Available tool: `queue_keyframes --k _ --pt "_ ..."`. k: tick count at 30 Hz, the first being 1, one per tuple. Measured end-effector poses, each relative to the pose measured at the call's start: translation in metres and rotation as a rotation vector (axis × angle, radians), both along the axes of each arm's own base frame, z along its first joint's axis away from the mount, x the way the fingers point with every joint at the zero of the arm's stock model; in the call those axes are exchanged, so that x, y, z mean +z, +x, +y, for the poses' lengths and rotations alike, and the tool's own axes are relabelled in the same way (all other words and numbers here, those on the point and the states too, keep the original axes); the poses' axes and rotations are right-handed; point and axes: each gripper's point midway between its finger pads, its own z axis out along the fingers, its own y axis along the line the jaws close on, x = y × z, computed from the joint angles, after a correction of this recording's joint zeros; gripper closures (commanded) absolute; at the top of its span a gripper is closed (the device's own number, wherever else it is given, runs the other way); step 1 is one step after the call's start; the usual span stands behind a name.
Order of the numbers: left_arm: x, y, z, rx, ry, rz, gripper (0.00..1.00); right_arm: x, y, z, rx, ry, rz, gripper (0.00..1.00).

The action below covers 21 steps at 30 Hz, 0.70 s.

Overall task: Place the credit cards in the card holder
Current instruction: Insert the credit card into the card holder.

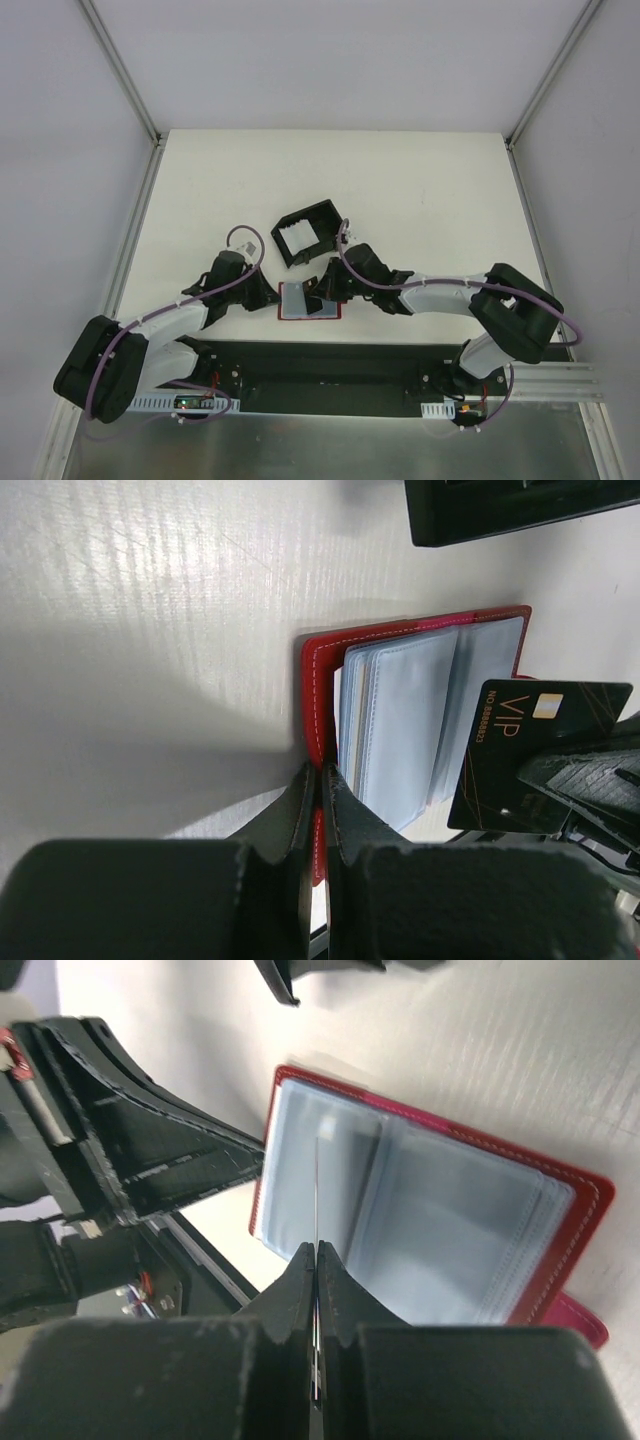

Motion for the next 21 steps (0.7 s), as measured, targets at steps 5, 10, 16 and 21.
queue_keyframes --k 5,10,16,21 --pt "-0.004 0.001 -0.003 -0.009 -0.006 0.016 1.00 0.005 0.010 0.000 -0.046 0.071 -0.012 1.00" --pt "-0.006 0.004 -0.007 -0.013 -0.015 0.028 1.00 0.001 0.016 -0.006 -0.087 0.104 0.004 1.00" --pt "-0.007 0.006 -0.009 -0.004 -0.023 0.038 1.00 -0.013 0.017 -0.018 -0.126 0.115 0.034 1.00" --pt "-0.007 0.008 -0.012 -0.008 -0.033 0.048 1.00 -0.016 0.018 -0.023 -0.143 0.129 0.046 1.00"
